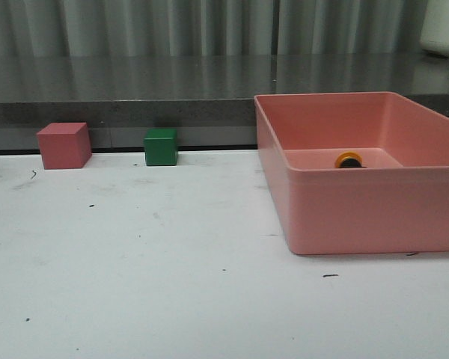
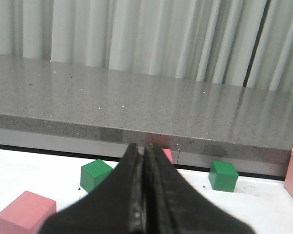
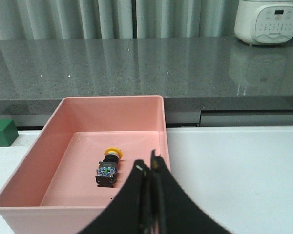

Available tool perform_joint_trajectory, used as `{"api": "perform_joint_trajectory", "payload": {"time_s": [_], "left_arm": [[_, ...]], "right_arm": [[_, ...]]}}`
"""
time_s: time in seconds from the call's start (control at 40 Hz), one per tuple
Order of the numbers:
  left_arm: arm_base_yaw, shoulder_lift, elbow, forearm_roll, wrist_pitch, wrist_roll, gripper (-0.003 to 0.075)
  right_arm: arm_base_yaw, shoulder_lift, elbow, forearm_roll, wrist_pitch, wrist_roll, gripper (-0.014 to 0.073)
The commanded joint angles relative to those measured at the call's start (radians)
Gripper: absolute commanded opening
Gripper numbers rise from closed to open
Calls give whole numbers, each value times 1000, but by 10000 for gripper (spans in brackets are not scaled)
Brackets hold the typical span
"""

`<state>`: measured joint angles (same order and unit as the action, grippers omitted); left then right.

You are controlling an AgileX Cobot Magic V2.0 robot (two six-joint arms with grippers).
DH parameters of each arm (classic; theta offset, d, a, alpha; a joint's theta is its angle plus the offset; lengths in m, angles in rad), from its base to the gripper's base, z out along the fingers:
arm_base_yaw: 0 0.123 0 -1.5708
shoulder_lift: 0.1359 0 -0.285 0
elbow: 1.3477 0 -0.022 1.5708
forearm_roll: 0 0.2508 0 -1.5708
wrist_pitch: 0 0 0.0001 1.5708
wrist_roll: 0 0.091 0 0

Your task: Place and stand button with both arms

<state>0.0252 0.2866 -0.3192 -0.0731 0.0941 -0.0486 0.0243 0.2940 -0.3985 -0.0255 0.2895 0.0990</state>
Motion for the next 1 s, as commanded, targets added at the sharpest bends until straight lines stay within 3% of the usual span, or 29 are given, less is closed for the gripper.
{"api": "perform_joint_trajectory", "payload": {"time_s": [0.0, 0.08, 0.45, 0.55, 0.6, 0.7, 0.8, 0.9, 0.98], "left_arm": [[0, 53, -47, -2, -159, -2, -20], [0, 59, -47, -15, -209, -2, -20], [0, 60, -47, -15, -205, -2, -20], [0, 60, -47, -15, -205, -2, -17], [0, 60, -47, -15, -205, -2, 6], [0, 60, -47, -15, -205, -2, 166], [0, 60, -47, -15, -205, -2, 429], [0, 60, -47, -15, -205, -2, 608], [0, 60, -47, -15, -196, -2, 630]], "right_arm": [[-6, 75, -58, 1, -76, -9, -59], [-6, 88, -58, 1, -93, -9, -59], [-6, 88, -58, 1, -96, -9, -53], [-6, 88, -58, 1, -96, -9, 14], [-6, 88, -58, 1, -100, -9, 94], [-6, 88, -58, 1, -109, -9, 318], [-6, 94, -58, 1, -116, -9, 531], [-6, 106, -58, 1, -134, -9, 622], [-2, 131, -58, 1, -172, -9, 629]]}}
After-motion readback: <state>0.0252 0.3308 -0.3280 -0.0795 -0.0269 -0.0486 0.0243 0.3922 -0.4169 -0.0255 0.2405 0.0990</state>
